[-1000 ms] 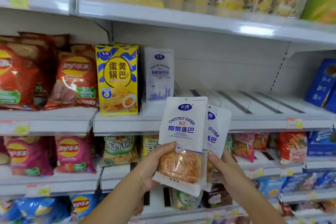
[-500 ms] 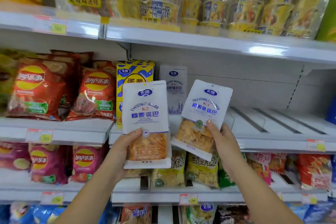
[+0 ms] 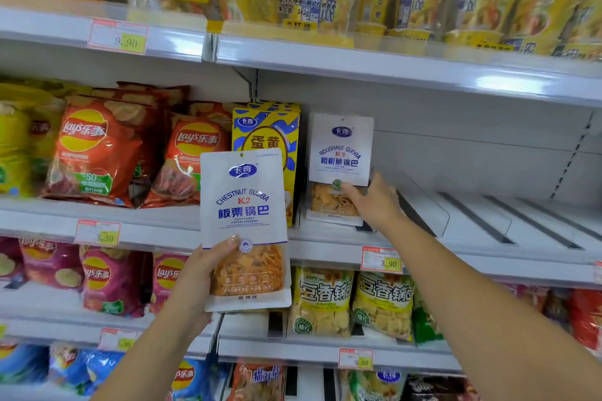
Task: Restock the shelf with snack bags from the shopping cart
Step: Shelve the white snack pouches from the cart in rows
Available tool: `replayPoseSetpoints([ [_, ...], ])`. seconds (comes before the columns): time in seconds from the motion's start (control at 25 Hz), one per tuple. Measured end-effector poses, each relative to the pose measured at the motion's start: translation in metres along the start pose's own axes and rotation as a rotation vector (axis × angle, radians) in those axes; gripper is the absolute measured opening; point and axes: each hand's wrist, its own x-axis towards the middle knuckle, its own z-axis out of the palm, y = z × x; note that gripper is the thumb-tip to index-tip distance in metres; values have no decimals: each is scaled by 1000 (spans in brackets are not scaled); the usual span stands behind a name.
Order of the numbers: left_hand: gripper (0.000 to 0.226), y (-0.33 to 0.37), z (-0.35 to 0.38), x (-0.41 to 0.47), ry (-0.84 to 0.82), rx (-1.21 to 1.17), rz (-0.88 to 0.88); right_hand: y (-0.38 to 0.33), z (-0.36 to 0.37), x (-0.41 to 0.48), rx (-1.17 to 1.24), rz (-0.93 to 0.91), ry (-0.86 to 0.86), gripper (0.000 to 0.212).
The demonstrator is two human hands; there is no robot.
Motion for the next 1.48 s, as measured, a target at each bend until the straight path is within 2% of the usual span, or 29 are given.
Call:
replayPoseSetpoints([
  [0.04, 67, -3, 0, 0, -5, 5, -1, 1, -1, -2, 16, 1, 38, 75],
  [0.08, 64, -6, 2, -1, -15, 9, -4, 1, -3, -4, 52, -24, 47, 75],
  [0.2, 46, -13, 12, -3, -41, 6, -37, 1, -1, -3, 56, -85, -48, 49],
  [0.28, 48, -18, 18, -5, -41, 30, -64, -1, 0, -6, -37, -62, -83, 45],
  [0.4, 65, -23, 25, -6, -49, 46, -85, -4, -2, -24, 19, -112, 102, 55],
  [0.48, 69, -25, 34, -4, -60, 49, -87, -6, -8, -57, 255, -135, 229, 46],
  [0.52, 65, -26, 41, -3, -64, 59, -84, -7, -13, -77, 397, -134, 201, 39],
  [0.6, 56, -27, 60, -4, -75, 87, -80, -10, -28, -114, 568, -101, -30, 33],
  [0.68, 49, -29, 85, -4, -92, 113, -63, -7, -40, -135, 573, -40, -287, 33],
  [0.76, 44, -33, 114, -6, -125, 129, -42, 4, -49, -140, 529, -2, -359, 37],
  [0.84, 42, -34, 142, -7, -170, 162, -29, 16, -63, -136, 539, 17, -252, 34],
  [1.0, 26, -25, 174, 10, -212, 327, 121, 47, -109, -86, 796, 106, 181, 21],
  [1.08, 27, -18, 179, 23, -192, 434, 214, 54, -120, -56, 748, 65, 185, 27],
  [1.16, 30, -12, 180, 36, -168, 547, 272, 53, -117, -29, 666, 69, 94, 33],
  [1.32, 36, -14, 173, 59, -138, 752, 320, 62, -100, 3, 484, 61, -102, 34],
  [1.48, 32, -19, 163, 68, -100, 950, 375, 70, -107, 10, 299, -12, -168, 42],
])
